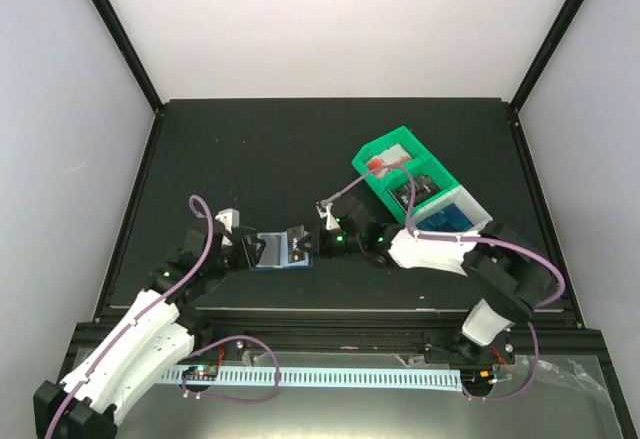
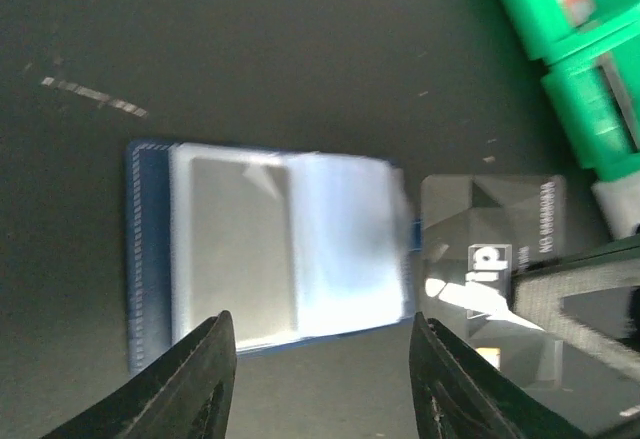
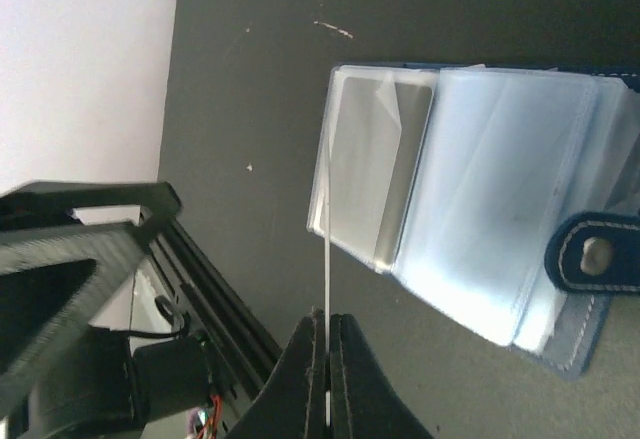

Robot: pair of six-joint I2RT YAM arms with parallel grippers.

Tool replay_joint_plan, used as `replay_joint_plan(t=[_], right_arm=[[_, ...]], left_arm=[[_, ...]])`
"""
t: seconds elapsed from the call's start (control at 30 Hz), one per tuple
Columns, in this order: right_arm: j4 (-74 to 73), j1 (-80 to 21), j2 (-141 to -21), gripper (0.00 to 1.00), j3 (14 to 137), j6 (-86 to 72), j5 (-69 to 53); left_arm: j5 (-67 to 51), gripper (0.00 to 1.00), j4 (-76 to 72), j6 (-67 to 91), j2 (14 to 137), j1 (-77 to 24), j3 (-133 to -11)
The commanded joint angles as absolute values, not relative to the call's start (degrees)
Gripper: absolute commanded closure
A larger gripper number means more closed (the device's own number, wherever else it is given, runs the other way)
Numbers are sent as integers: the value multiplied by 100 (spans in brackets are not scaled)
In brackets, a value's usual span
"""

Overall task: Put the credit cards into the card holder
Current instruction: Pick up the credit card from the storage box, then insert the credit card into the card holder.

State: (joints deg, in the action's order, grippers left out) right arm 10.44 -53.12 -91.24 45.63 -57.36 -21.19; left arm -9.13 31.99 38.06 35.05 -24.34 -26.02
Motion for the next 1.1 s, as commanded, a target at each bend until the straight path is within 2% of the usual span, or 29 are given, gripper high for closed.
replay_joint_plan(t=[0.0,0.23,0.47,0.73,1.07], right_arm=[[1711,-5359,-9557,99,4792,-6001,-2146],[2220,-5357,-10184,99,4919,-6121,-2247],[2067,-5353,-10545,99,5213,-6069,-2095],[1694,-5344,-10714,99,5324,-6039,-1800],[1560,-5314,-10834,99,5400,-6032,-1804]], left_arm=[[-527,52,2335,3747,3778,-2375,-2205],[-270,62,1820,3431,4490,-2349,-2089],[-7,55,1472,3572,5229,-2268,-1952],[-158,60,1270,3491,5788,-2206,-2006],[-17,60,1659,3810,6277,-2195,-2215]])
